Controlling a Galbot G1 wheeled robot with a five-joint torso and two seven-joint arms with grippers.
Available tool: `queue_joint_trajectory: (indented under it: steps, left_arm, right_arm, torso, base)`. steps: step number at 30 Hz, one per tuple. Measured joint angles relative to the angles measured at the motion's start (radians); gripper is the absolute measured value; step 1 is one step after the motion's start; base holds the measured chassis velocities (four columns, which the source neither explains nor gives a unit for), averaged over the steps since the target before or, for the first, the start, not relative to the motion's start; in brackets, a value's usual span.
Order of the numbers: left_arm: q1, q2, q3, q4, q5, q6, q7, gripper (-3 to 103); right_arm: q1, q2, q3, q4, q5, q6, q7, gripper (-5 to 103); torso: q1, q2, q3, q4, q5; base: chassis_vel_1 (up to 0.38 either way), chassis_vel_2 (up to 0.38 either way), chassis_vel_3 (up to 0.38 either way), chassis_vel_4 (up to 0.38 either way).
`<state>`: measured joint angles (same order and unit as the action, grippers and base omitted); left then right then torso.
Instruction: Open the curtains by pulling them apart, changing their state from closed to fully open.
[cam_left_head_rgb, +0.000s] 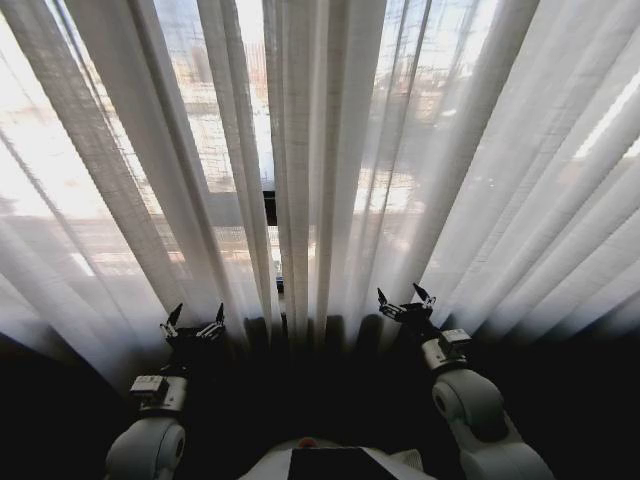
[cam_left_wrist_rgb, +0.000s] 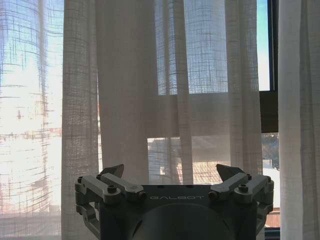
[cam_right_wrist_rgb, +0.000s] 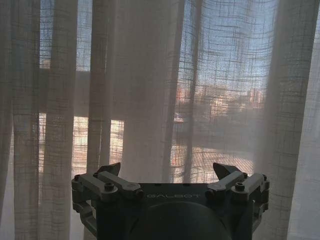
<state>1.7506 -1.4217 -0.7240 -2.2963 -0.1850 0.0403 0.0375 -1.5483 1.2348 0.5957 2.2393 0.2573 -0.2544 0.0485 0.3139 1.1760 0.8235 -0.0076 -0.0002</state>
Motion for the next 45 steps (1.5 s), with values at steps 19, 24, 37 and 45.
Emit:
queue_joint_trajectory:
  steps: [19, 24, 37, 45]
  left_arm:
    - [0.002, -0.015, 0.007, 0.0, 0.019, 0.0, 0.0, 100]
    - [0.006, -0.02, 0.006, -0.001, 0.023, 0.001, 0.0, 100]
    - [0.005, -0.032, 0.004, -0.003, 0.023, 0.0, 0.0, 100]
    - [0.005, -0.035, 0.001, -0.005, 0.023, -0.002, -0.001, 100]
  right_arm:
    - [0.064, -0.002, -0.07, -0.089, 0.047, 0.014, -0.001, 100]
    - [0.165, -0.007, -0.138, -0.14, 0.079, -0.02, 0.006, 100]
    - [0.404, -0.02, -0.239, -0.312, 0.122, -0.05, 0.035, 100]
    - [0.574, -0.013, -0.283, -0.45, 0.137, -0.05, 0.053, 100]
  torso:
    - [0.0, 0.0, 0.0, -0.0003, 0.0006]
    - [0.0, 0.0, 0.0, 0.0001, 0.0001]
    - [0.0, 0.0, 0.0, -0.0001, 0.0003]
    - [0.0, 0.0, 0.0, 0.0, 0.0003]
  base:
    - [0.075, 0.077, -0.068, -0.072]
    - [0.0, 0.0, 0.0, 0.0]
    - [0.0, 0.0, 0.0, 0.0]
    - [0.0, 0.0, 0.0, 0.0]
